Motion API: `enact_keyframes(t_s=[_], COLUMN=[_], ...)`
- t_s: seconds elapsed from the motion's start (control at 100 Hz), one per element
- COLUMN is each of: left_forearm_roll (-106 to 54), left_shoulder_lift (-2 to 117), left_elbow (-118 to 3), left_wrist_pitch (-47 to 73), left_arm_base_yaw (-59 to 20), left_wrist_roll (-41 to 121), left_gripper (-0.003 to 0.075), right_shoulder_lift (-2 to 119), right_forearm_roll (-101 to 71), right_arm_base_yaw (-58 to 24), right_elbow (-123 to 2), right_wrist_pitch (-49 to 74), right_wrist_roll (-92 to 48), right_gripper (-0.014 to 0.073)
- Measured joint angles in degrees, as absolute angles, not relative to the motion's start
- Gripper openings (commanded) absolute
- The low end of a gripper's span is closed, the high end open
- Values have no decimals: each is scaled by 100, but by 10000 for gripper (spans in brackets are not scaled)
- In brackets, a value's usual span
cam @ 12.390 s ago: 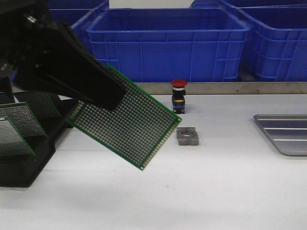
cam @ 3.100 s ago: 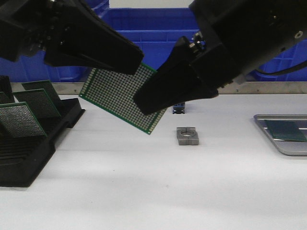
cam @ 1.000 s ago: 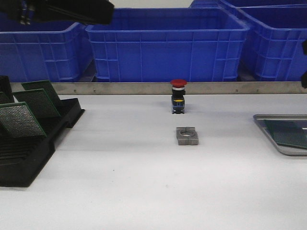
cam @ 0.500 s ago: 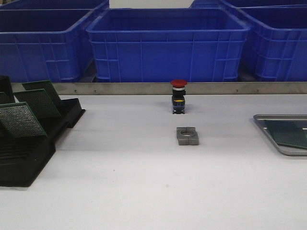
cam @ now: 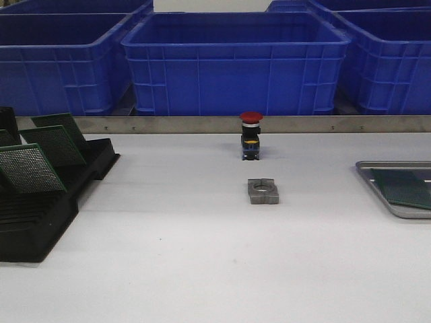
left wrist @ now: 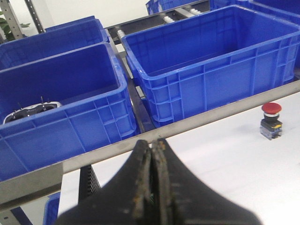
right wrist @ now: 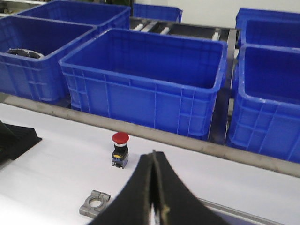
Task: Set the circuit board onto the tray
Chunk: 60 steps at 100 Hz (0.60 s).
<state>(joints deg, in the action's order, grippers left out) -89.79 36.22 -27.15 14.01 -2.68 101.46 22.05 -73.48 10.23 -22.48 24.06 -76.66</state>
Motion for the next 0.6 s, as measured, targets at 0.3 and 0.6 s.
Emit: enact_keyframes(t_s=[0.3, 0.6], left_forearm_roll=[-9081, -9108], left_shoulder_lift=[2112, 1057], left_elbow=[-1648, -1172], left_wrist_pitch=[1401, 1401], left_arm_base_yaw=[-268, -268], left_wrist_roll=[10146, 10146], left_gripper=[-20, -20], right_shoulder_lift=[458, -55], right_forearm_roll=[-7348, -7335], right_arm_base_yaw=[1023, 1023], right_elbow=[-1502, -1290], right_wrist_pitch=[2485, 2854], right_wrist_roll=[-7678, -7678], right_gripper=[-61, -61])
